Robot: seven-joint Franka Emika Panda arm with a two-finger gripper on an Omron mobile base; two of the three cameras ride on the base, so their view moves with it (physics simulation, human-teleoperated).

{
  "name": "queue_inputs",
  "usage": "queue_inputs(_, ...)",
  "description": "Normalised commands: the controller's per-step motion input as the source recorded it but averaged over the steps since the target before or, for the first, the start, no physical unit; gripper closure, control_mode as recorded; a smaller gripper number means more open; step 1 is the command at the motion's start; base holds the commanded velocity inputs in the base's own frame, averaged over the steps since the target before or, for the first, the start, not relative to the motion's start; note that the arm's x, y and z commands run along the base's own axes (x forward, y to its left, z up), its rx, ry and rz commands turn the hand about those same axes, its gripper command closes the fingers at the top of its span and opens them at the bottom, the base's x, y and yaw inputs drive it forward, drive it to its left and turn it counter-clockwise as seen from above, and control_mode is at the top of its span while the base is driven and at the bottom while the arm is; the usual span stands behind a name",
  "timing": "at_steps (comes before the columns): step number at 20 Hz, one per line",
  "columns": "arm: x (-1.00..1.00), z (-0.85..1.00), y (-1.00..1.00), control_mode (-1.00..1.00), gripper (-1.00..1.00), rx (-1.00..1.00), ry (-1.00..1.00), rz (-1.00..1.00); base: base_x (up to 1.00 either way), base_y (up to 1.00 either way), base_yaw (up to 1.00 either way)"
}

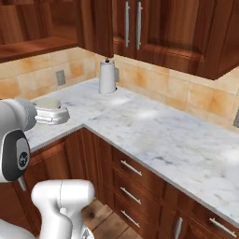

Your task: Retrieve the bottle and the shaker from the cabinet and place them next to the mixing bowl on the counter. Then add garlic from the fridge to the mixing bowl.

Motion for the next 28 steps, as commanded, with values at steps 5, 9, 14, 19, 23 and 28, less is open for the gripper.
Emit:
queue_inputs(5, 0.00, 0.00, 0.00, 1.00, 1.00, 0.00, 0.00, 0.00, 0.53, 0.10, 0.26)
queue_inputs(9, 0.00, 0.00, 0.00, 1.00, 1.00, 0.00, 0.00, 0.00, 0.47, 0.00, 0.24)
queue_inputs(14, 0.00, 0.00, 0.00, 1.00, 1.00, 0.00, 0.00, 0.00, 0.49, 0.00, 0.24)
queue_inputs(19, 0.00, 0.00, 0.00, 1.00, 1.00, 0.00, 0.00, 0.00, 0.51, 0.00, 0.23)
queue_inputs(23, 0.00, 0.00, 0.00, 1.00, 1.00, 0.00, 0.00, 0.00, 0.53, 0.00, 0.23)
queue_inputs(28, 0.00, 0.00, 0.00, 1.00, 1.00, 0.00, 0.00, 0.00, 0.51, 0.00, 0.23)
